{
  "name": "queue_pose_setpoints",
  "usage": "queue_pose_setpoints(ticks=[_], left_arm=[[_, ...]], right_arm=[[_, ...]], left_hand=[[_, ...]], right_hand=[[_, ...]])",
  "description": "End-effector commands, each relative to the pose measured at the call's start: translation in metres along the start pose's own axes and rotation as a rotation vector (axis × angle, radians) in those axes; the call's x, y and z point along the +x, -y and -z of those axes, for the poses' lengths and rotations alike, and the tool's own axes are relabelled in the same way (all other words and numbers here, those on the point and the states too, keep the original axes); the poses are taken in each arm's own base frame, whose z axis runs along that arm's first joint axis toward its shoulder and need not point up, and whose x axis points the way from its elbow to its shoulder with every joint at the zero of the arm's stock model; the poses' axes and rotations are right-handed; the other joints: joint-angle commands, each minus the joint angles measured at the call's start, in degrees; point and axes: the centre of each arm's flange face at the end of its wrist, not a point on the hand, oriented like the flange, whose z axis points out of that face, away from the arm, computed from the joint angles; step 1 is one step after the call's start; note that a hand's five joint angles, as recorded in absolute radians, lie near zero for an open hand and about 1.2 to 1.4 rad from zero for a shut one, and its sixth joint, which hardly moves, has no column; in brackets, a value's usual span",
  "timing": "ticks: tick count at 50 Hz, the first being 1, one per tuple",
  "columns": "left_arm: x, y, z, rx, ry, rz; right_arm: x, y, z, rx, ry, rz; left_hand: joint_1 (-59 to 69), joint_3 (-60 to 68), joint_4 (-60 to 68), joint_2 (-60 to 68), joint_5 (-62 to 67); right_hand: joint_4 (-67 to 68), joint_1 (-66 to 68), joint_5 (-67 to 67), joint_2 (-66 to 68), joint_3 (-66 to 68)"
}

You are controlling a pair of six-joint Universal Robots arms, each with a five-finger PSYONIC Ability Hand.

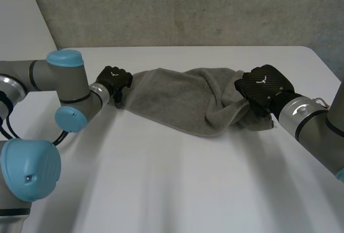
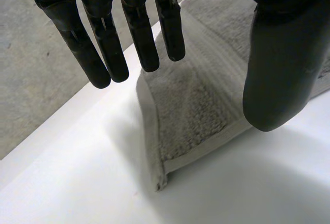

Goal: Fold the towel.

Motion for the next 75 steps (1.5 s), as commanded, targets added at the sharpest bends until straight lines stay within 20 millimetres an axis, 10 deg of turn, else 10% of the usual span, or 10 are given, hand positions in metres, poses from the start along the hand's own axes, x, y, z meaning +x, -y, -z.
queue_pose_setpoints(ticks=[1, 75], left_arm=[[0.001, -0.007, -0.004, -0.011, 0.013, -0.001], [0.003, -0.014, -0.019, 0.037, 0.034, -0.14]], right_arm=[[-0.001, -0.001, 0.0, -0.002, 0.002, -0.001], [-0.002, -0.005, -0.003, -0.012, 0.007, 0.0]], left_hand=[[-5.31, -4.84, -5.67, -5.05, -14.23], [10.84, 11.31, 10.48, 11.1, 1.92]], right_hand=[[3.32, 3.59, 2.85, 3.34, 3.26], [3.32, 3.59, 2.85, 3.34, 3.26]])
